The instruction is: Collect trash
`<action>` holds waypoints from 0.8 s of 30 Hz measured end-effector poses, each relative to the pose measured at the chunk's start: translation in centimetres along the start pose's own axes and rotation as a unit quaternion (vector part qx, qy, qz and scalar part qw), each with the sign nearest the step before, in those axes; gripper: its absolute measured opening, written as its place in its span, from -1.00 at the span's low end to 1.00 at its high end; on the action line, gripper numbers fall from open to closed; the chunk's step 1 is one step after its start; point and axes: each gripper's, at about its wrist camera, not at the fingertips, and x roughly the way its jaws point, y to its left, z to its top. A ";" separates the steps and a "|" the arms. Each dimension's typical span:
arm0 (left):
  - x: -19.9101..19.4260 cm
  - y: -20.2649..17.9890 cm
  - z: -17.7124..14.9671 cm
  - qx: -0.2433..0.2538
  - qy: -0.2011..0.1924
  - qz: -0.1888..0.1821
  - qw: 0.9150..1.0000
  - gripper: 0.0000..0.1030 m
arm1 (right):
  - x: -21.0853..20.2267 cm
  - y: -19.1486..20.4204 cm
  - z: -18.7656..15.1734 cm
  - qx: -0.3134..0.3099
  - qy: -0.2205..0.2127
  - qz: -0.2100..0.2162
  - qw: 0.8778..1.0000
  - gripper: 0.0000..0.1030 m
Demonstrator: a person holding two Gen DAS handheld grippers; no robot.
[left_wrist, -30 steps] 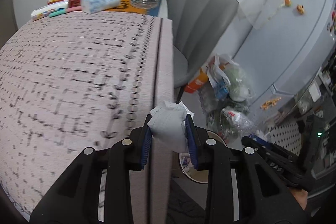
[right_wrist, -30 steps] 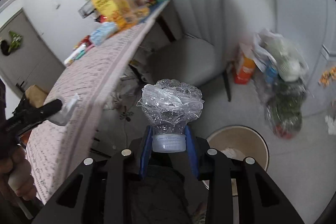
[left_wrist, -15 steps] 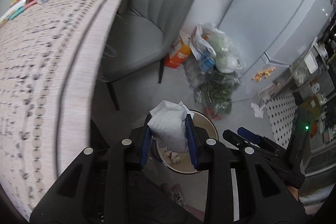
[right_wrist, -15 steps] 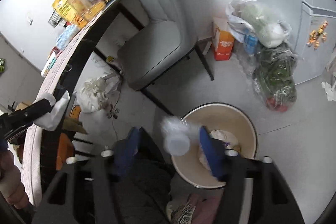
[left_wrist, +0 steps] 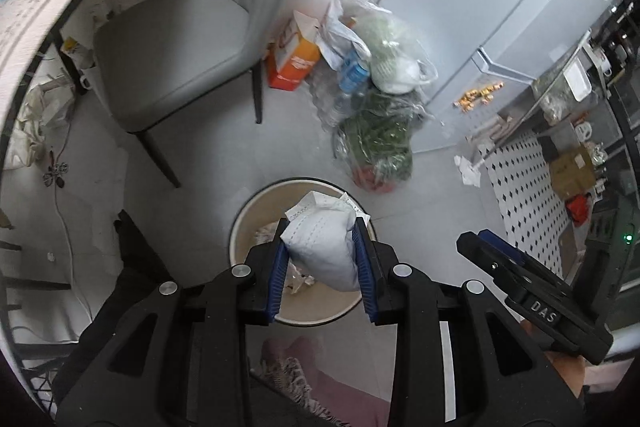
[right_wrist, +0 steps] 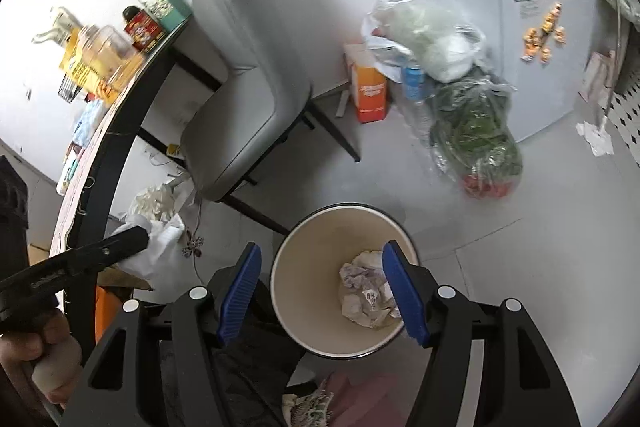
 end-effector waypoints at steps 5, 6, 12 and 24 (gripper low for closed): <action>0.7 -1.8 0.0 -0.006 -0.014 -0.046 0.999 0.28 | -0.7 -0.8 0.4 0.002 -0.003 -0.012 1.000 0.22; 0.4 -1.9 -0.1 -0.005 -0.020 -0.052 0.998 0.42 | -0.9 -0.9 0.5 0.003 -0.006 -0.013 1.000 0.22; -2.5 -1.7 -0.2 0.007 -0.061 -0.048 0.997 0.69 | -2.5 -0.8 0.5 0.009 -0.027 -0.019 0.999 0.22; -9.7 3.1 0.2 -0.050 -0.123 -0.032 0.991 0.84 | -5.1 4.7 0.6 -0.034 -0.044 -0.013 0.998 0.48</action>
